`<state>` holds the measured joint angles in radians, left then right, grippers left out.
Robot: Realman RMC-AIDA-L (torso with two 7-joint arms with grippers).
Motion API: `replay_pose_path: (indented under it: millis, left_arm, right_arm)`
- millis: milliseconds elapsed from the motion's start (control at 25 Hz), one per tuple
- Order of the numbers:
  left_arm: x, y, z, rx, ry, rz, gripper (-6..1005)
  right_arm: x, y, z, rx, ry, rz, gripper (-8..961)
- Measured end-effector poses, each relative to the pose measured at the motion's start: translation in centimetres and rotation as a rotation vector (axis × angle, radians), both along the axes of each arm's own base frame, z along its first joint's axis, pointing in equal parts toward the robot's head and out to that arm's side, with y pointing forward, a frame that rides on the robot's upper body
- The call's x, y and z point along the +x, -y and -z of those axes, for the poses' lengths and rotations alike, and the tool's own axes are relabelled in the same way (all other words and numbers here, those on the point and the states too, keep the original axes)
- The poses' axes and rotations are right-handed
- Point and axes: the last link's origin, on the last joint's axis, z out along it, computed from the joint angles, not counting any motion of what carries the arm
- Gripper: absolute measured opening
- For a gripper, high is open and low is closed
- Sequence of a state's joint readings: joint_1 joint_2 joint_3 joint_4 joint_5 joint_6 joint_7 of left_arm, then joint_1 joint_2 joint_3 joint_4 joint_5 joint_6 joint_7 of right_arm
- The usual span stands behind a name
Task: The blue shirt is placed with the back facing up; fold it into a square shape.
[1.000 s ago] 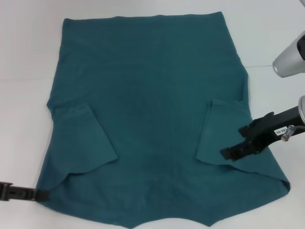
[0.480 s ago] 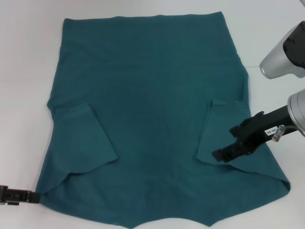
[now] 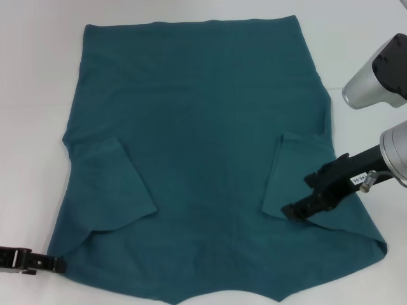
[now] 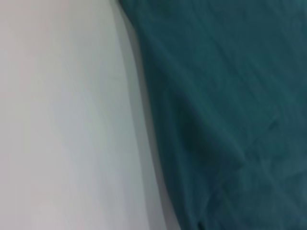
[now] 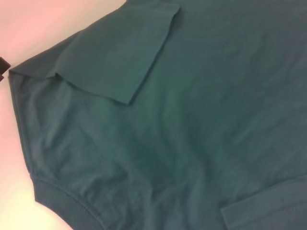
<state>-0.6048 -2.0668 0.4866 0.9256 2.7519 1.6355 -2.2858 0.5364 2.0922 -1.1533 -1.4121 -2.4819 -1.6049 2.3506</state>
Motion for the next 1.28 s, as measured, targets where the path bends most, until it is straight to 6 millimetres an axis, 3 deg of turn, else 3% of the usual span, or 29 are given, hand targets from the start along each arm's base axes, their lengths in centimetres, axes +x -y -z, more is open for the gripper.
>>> replay_pose_path:
  millis: [1200,1280]
  left_arm:
    - [1.3,-1.1,1.6,-0.022,-0.024,0.027,775]
    - [1.3,-1.2,1.7,-0.025,-0.032,0.023,687]
  right_arm:
    - [0.0,-0.2,0.0,0.013,-0.003,0.0,941]
    - [0.0,-0.3,0.0,0.017,-0.004,0.001,941]
